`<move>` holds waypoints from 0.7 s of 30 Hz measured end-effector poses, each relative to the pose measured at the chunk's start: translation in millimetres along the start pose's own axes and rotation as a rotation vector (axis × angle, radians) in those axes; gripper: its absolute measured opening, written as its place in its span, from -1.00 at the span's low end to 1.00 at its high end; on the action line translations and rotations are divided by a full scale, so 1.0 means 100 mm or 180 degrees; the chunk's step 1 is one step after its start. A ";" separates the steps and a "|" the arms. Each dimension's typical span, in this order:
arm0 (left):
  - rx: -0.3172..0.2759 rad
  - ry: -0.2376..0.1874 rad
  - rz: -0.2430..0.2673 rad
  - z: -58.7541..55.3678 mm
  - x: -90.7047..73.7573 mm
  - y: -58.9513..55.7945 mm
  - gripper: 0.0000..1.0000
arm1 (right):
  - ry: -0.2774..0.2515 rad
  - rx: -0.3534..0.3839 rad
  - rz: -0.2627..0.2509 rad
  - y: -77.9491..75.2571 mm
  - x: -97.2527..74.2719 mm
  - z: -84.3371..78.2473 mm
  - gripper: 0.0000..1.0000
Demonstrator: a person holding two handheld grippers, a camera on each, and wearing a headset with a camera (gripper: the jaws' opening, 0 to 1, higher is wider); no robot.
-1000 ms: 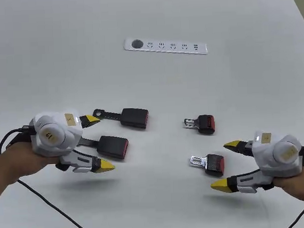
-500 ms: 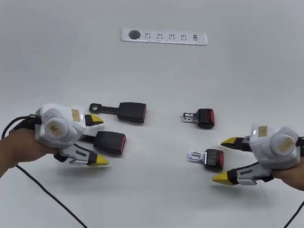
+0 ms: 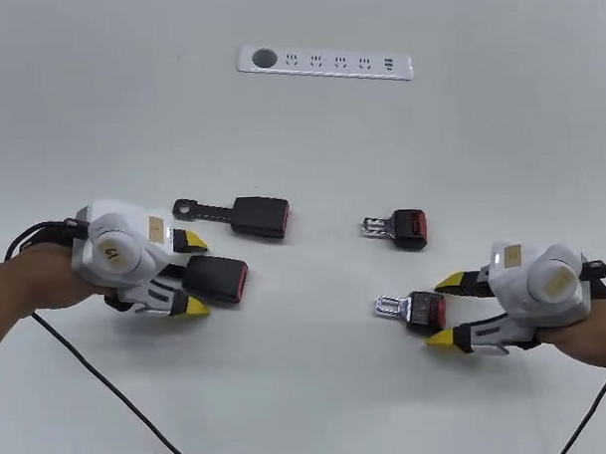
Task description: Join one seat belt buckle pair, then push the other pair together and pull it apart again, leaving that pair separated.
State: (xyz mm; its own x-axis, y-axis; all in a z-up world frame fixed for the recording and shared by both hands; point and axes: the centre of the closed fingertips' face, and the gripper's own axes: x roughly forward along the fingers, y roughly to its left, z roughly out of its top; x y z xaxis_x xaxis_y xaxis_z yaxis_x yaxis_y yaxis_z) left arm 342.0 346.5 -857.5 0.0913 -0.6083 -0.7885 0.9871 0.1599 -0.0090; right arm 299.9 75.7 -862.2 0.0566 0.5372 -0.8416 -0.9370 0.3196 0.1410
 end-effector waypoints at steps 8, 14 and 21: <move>0.0037 0.0039 0.0002 0.01 0.02 0.02 -0.25 | 0.0047 -0.0125 -0.0020 -0.05 0.01 0.01 -0.26; -0.0070 0.0074 0.0063 0.01 0.02 -0.01 -0.28 | 0.0056 -0.0198 -0.0006 -0.06 0.02 0.00 -0.30; -0.0092 0.0108 0.0038 0.01 0.01 -0.05 -0.30 | 0.0143 -0.0292 0.0019 -0.06 0.02 0.00 -0.32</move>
State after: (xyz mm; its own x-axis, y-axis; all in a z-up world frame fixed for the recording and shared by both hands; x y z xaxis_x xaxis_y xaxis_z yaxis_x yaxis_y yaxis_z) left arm 337.4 344.2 -857.9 0.0981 -0.5794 -0.8091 0.9817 0.1897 -0.0168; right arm 305.8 74.8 -864.5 0.0373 0.5028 -0.8636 -0.9650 0.2425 0.0995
